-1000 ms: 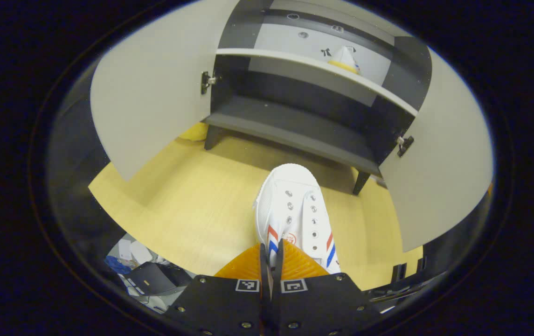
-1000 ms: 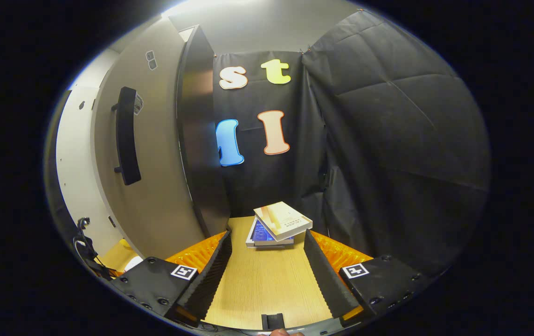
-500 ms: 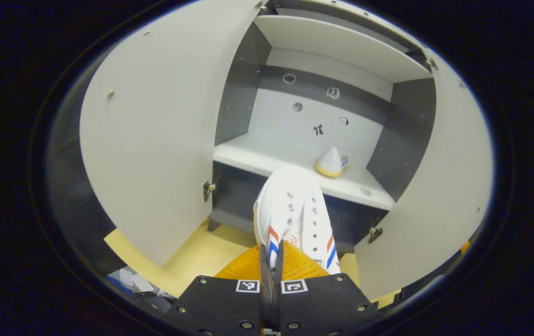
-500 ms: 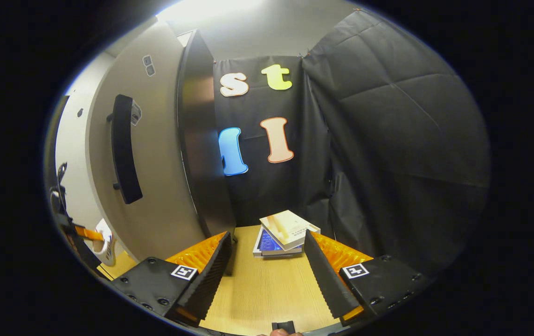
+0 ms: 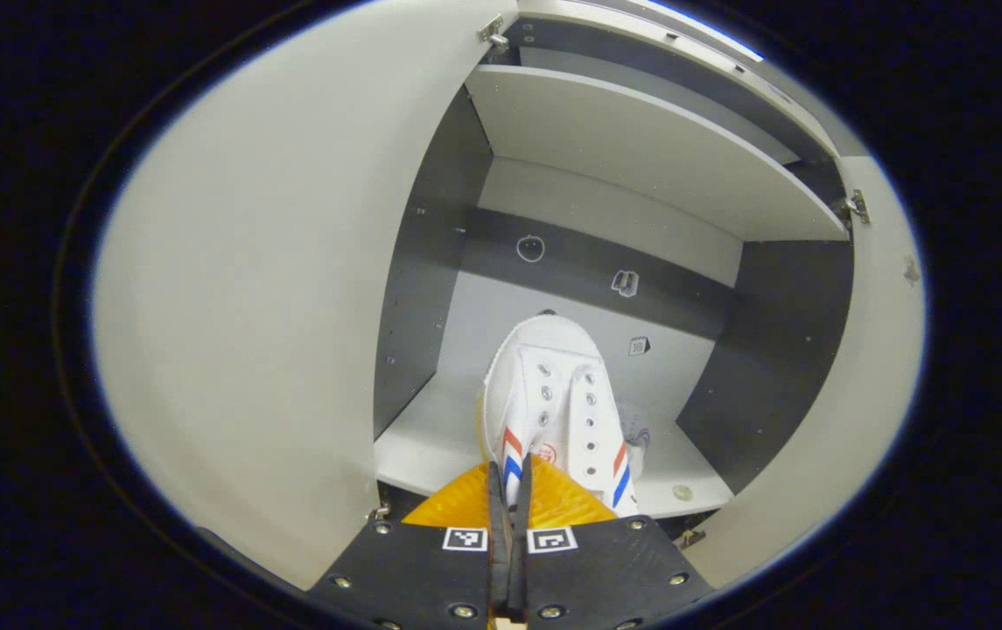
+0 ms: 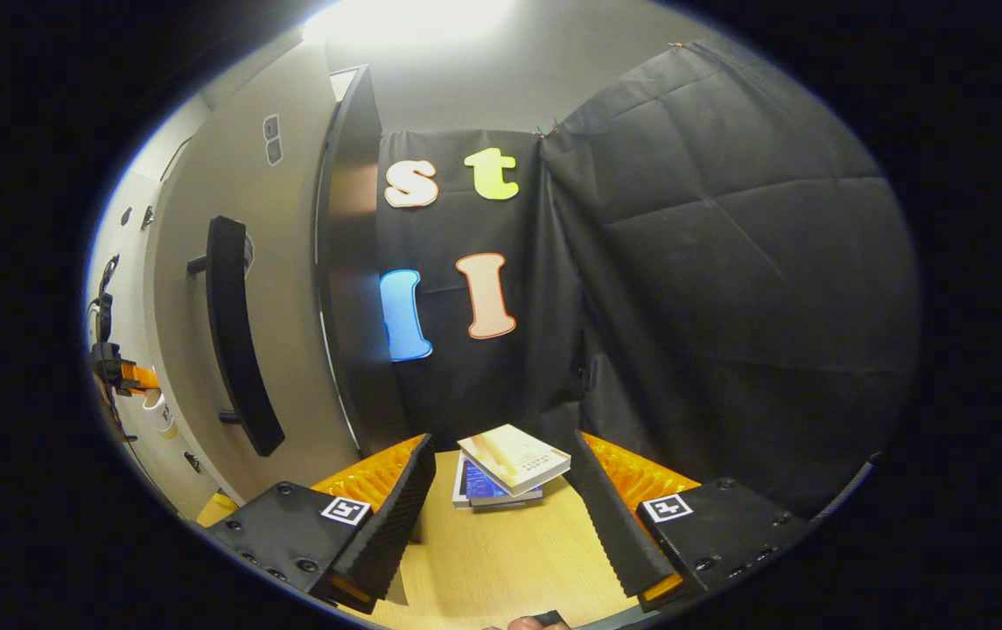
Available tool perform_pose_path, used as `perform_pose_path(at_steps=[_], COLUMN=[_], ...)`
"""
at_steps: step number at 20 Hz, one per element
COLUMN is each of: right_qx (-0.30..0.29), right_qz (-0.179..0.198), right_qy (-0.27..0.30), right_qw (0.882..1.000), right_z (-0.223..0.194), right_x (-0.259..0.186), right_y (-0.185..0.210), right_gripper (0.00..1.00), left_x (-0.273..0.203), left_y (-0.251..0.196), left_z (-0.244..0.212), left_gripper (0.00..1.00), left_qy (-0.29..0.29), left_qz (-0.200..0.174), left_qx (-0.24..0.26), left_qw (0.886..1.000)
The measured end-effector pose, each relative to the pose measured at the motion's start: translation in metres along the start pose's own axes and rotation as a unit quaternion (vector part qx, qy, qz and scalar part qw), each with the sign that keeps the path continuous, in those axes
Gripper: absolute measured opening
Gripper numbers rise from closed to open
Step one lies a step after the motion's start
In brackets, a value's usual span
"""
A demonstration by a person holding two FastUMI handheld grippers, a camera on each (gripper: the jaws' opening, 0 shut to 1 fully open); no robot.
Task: Grab one shoe with the right hand and put it into the shoe cabinet, grab the other shoe with the left hand and put it into the shoe cabinet; then close the right door with the right hand and the left door with the left hand.
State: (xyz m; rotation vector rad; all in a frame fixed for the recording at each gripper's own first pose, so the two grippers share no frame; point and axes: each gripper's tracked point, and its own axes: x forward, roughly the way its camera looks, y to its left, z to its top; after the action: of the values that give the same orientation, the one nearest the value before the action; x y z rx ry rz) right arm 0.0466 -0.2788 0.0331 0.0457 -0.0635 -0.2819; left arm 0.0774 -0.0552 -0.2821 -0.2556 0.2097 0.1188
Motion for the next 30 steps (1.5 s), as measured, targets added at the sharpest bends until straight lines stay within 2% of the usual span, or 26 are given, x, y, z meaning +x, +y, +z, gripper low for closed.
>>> perform_pose_path(at_steps=[4,5,10,11,12,13,17,21,22,23,24,25,27,28,29,30], right_qx=[0.008,0.009,0.001,-0.001,-0.005,-0.009,-0.012,-0.014,-0.016,-0.017,-0.018,-0.016,-0.009,-0.008,-0.010,-0.011], right_qz=[-0.046,-0.057,-0.106,-0.113,-0.121,-0.127,-0.150,-0.160,-0.160,-0.161,-0.160,-0.158,-0.151,-0.147,-0.142,-0.135], right_qy=[-0.015,-0.015,-0.019,-0.022,-0.024,-0.023,-0.022,-0.019,-0.020,-0.022,-0.022,-0.020,-0.019,-0.020,-0.021,-0.023], right_qw=[0.999,0.998,0.994,0.993,0.992,0.992,0.988,0.987,0.987,0.987,0.987,0.987,0.988,0.989,0.990,0.990], right_z=[0.009,0.009,0.013,0.015,0.017,0.018,0.019,0.019,0.020,0.022,0.021,0.020,0.021,0.022,0.024,0.025], right_x=[-0.018,-0.021,-0.040,-0.046,-0.051,-0.055,-0.069,-0.076,-0.076,-0.077,-0.077,-0.077,-0.077,-0.076,-0.074,-0.071], right_y=[0.003,0.004,0.002,0.002,0.001,-0.001,-0.005,-0.006,-0.006,-0.005,-0.006,-0.005,-0.003,-0.003,-0.004,-0.004], right_gripper=[0.97,0.92,0.92,0.97,0.97,0.92,0.92,0.92,0.92,0.97,0.92,0.97,0.93,0.97,0.92,0.92], left_x=[-0.003,-0.005,-0.006,-0.007,-0.006,-0.006,-0.003,-0.010,-0.006,-0.006,-0.007,-0.007,-0.019,-0.025,-0.036,-0.050], left_y=[-0.001,-0.003,-0.005,-0.005,-0.006,-0.005,-0.009,-0.005,-0.013,-0.018,-0.023,-0.026,-0.018,-0.017,-0.017,-0.017], left_z=[0.003,0.003,0.001,0.000,-0.003,-0.006,-0.017,-0.022,-0.024,-0.019,-0.009,0.003,0.002,0.000,0.001,0.005], left_gripper=[0.01,0.01,0.01,0.01,0.01,0.01,0.01,0.03,0.07,0.23,0.38,0.53,0.82,0.97,1.00,0.98], left_qy=[-0.009,-0.008,0.007,0.010,0.015,0.021,0.053,0.072,0.072,0.060,0.037,0.018,0.012,0.014,0.011,0.004], left_qz=[-0.028,-0.035,-0.062,-0.063,-0.064,-0.063,-0.069,-0.078,-0.089,-0.093,-0.097,-0.094,-0.075,-0.067,-0.062,-0.056], left_qx=[0.017,0.021,0.035,0.036,0.038,0.039,0.035,0.052,0.054,0.053,0.051,0.051,0.066,0.078,0.088,0.096], left_qw=[0.999,0.999,0.997,0.997,0.997,0.997,0.996,0.993,0.992,0.992,0.993,0.994,0.995,0.995,0.994,0.994])
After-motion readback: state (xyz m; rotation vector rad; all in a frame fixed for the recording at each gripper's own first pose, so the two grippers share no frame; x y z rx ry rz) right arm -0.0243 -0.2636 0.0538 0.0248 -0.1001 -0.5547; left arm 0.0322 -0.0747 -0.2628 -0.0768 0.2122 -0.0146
